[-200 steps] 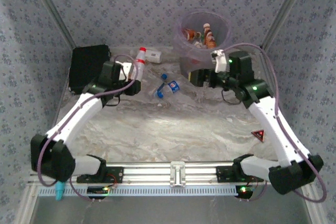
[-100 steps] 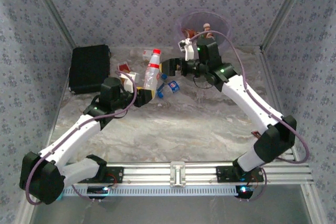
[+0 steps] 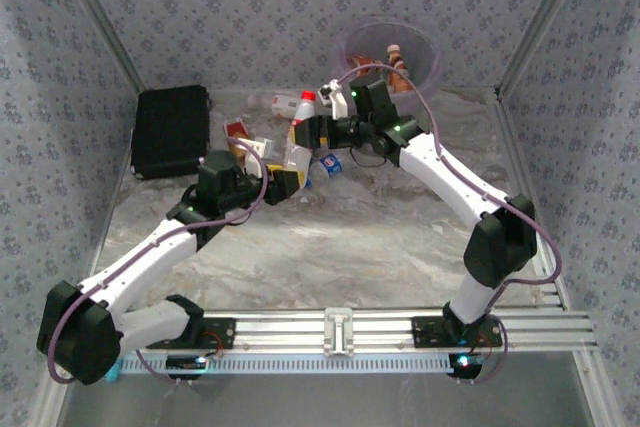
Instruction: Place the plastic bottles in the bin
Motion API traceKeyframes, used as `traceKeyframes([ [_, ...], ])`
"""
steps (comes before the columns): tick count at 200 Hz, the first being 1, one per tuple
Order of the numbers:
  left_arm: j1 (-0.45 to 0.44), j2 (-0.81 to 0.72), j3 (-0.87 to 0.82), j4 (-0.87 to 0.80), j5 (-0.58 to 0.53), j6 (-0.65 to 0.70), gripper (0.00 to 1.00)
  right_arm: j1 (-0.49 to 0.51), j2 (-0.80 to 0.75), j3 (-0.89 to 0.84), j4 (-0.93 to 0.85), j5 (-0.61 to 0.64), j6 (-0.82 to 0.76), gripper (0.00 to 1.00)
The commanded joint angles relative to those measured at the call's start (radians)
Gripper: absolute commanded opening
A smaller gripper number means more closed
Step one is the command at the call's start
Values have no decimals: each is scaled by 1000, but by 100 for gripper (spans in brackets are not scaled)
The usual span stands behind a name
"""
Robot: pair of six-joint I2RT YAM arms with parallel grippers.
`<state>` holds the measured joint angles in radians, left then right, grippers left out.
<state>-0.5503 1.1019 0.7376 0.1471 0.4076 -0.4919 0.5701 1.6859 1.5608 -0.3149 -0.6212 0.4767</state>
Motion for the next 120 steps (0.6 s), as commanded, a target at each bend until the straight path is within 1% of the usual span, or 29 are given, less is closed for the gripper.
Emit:
traceKeyframes([
  [1,-7,3,10,66,14,-2,47,-2,7,33,17,-29,1,67],
  [20,-8,9,22,46,11,4,48,-3,3,36,18,-32,0,60],
  [40,-7,8,24,36,-4,3,53,-8,-3,45,12,-28,-2,58],
  [47,-8,8,24,33,-9,1,57,-11,-5,49,9,-27,-4,58],
  [59,-7,7,20,29,-26,-2,70,-15,-10,62,-1,-26,-14,58],
  [86,-7,-15,5,25,-63,-5,90,-35,-13,118,-65,-15,-58,56],
  [99,-7,-33,2,0,-90,-2,94,-50,-17,163,-120,8,-95,55],
  [120,-2,-58,-1,-68,-134,6,95,-85,-15,278,-240,89,-185,54],
])
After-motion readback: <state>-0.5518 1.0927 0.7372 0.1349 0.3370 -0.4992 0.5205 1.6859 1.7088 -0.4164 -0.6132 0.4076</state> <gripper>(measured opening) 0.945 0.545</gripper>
